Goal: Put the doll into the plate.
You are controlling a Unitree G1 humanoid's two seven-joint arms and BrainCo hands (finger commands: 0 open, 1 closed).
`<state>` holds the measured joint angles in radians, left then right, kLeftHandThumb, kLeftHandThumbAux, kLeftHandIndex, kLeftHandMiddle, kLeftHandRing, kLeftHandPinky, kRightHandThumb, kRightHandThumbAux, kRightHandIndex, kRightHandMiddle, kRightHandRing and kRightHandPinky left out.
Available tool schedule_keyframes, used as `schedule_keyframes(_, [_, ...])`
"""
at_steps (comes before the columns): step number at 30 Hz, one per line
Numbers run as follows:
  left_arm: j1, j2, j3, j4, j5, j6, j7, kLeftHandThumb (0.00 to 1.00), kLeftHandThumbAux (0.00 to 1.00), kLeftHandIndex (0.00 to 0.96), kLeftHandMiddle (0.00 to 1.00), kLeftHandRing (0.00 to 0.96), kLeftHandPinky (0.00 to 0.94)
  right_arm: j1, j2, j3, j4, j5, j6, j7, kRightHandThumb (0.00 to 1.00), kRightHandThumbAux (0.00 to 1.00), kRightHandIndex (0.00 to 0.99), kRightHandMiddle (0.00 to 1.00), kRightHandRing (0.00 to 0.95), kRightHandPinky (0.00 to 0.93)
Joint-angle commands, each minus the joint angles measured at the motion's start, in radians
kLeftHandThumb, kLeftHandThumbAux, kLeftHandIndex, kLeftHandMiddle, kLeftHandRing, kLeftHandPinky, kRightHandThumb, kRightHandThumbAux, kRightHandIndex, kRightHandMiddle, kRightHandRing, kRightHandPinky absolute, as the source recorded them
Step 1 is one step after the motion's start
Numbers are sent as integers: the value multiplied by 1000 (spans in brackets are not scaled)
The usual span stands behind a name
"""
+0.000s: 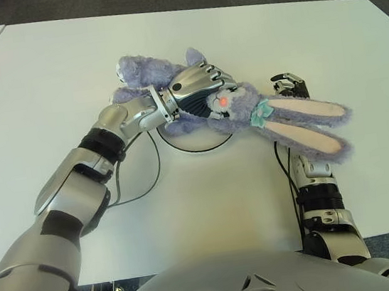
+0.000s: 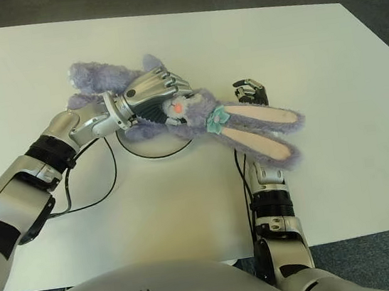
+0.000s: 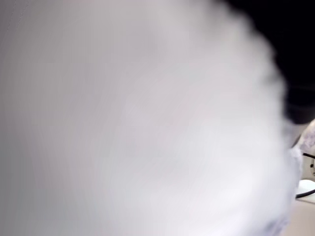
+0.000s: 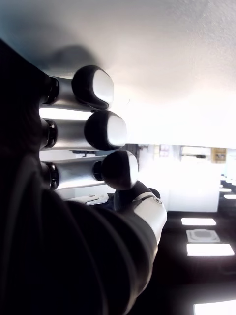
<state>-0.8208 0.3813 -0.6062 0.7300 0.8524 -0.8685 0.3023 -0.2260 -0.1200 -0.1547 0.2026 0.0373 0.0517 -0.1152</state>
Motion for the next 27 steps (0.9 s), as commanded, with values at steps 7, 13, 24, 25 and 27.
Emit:
schedule_keyframes(7, [25, 14, -55, 65, -42, -18, -226, 869, 657, 435, 495, 738, 745, 54, 15, 4, 42, 1, 43, 13, 725, 710, 441, 889, 891, 903])
schedule_keyframes(13, [27, 63, -52, -14, -148, -25, -434, 889, 640, 332, 490, 658, 581, 54, 14, 2, 41, 3, 45, 14, 725, 710, 441, 888, 890, 903])
schedule_keyframes(24, [-5, 78, -76, -23, -209, -29, -622, 339, 432, 20, 186, 296, 347, 54, 16, 2, 40, 2, 43, 12, 726, 710, 441, 887, 889, 899])
schedule_keyframes(25, [-7, 77, -74, -21, -217, -31, -633, 325, 424, 13, 156, 266, 324, 54, 15, 1, 40, 1, 45, 12, 726, 710, 441, 886, 888, 897])
schedule_keyframes(27, [-8, 76, -71, -21, -228, -32, -654, 310, 408, 6, 110, 218, 279, 54, 13, 1, 40, 0, 47, 11, 726, 710, 441, 886, 888, 897])
